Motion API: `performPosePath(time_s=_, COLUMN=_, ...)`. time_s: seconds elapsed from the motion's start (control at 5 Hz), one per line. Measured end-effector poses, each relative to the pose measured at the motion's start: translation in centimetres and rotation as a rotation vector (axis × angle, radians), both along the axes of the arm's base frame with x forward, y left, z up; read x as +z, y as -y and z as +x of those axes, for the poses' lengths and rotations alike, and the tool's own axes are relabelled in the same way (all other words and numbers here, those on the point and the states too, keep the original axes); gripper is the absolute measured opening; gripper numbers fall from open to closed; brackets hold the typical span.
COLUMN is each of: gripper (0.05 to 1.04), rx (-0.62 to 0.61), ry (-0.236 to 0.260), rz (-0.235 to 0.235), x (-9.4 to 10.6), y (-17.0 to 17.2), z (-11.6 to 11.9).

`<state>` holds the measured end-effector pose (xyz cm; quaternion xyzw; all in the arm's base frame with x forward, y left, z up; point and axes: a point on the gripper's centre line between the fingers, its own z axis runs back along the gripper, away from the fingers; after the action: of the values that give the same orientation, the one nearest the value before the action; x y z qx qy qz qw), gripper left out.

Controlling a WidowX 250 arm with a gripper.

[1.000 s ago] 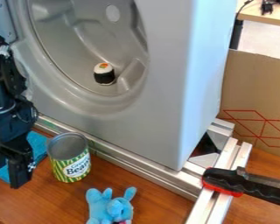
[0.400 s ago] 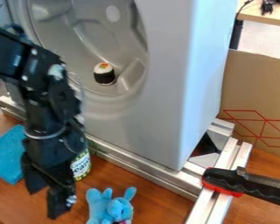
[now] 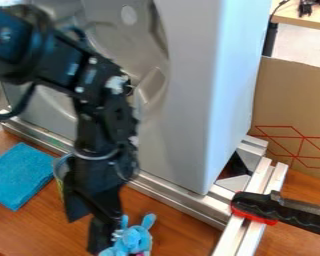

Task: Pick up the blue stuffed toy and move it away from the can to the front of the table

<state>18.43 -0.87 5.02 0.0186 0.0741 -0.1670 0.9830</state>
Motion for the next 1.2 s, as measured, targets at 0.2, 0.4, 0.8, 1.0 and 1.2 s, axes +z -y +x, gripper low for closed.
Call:
performPosePath(time_s=0.2, gripper=0.999, rx=-0.007, ry=-0.002, rz=0.051, x=-0.4, y=1.6, z=1.3)
performPosePath(time_s=0.4, gripper=0.999, rx=0.0, ry=-0.025, rz=0.08, x=-1.2, y=2.1, z=1.8)
performPosePath(time_s=0.8, gripper=0.999, rx=0.014, ry=-0.054, rz=0.133, x=-2.7, y=1.8, z=2.9)
performPosePath(time_s=1.0, gripper=0.972, rx=0.035, ry=-0.062, rz=0.168, x=-3.2, y=1.5, z=3.4)
performPosePath(time_s=1.2, gripper=0.816, rx=0.058, ry=-0.074, rz=0.208, x=-3.9, y=1.1, z=3.7)
